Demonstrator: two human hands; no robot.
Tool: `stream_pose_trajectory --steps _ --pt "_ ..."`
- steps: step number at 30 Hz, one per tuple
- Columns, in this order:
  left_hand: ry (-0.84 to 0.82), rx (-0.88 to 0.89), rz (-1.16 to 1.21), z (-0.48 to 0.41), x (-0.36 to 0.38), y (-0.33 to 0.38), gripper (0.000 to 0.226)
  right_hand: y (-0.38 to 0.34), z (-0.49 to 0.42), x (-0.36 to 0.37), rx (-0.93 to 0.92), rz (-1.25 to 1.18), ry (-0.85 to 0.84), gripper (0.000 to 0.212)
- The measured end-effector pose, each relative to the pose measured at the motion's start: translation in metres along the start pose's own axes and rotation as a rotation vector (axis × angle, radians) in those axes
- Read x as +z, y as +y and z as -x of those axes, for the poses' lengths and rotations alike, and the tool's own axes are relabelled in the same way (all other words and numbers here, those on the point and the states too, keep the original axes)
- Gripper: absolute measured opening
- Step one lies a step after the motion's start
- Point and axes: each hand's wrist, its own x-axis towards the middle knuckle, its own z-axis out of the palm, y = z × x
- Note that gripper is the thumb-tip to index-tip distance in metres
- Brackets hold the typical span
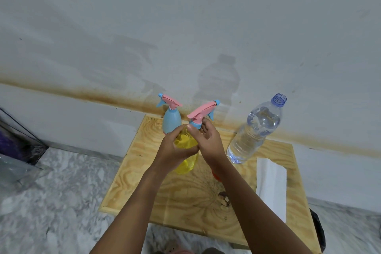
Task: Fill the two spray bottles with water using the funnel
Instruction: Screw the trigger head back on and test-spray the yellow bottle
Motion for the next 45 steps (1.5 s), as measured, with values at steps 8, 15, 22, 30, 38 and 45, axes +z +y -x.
stream_pose_trajectory --steps 8,15,22,30,38,45 --pt "0.006 -0.002 0.053 0.002 0.001 0.011 0.062 -0.003 0.003 0.013 0.003 -0.061 0.167 0.026" --pt "-0.017 -0.017 0.031 0.002 -0.004 0.013 0.058 -0.013 0.008 0.002 0.013 -0.082 0.070 0.025" --pt "-0.040 0.009 0.060 0.002 0.001 0.018 0.050 -0.017 0.007 -0.008 -0.101 -0.089 -0.026 0.023" --pt "-0.037 0.022 0.037 0.004 0.024 0.034 0.045 -0.024 0.009 -0.021 -0.083 -0.104 0.084 0.038" --pt "-0.013 0.033 0.075 0.004 0.038 0.049 0.045 -0.039 0.002 -0.044 -0.101 -0.004 0.010 0.020" --pt "0.011 0.040 -0.007 0.004 0.043 0.050 0.054 -0.039 0.003 -0.044 -0.175 0.145 0.101 0.009"
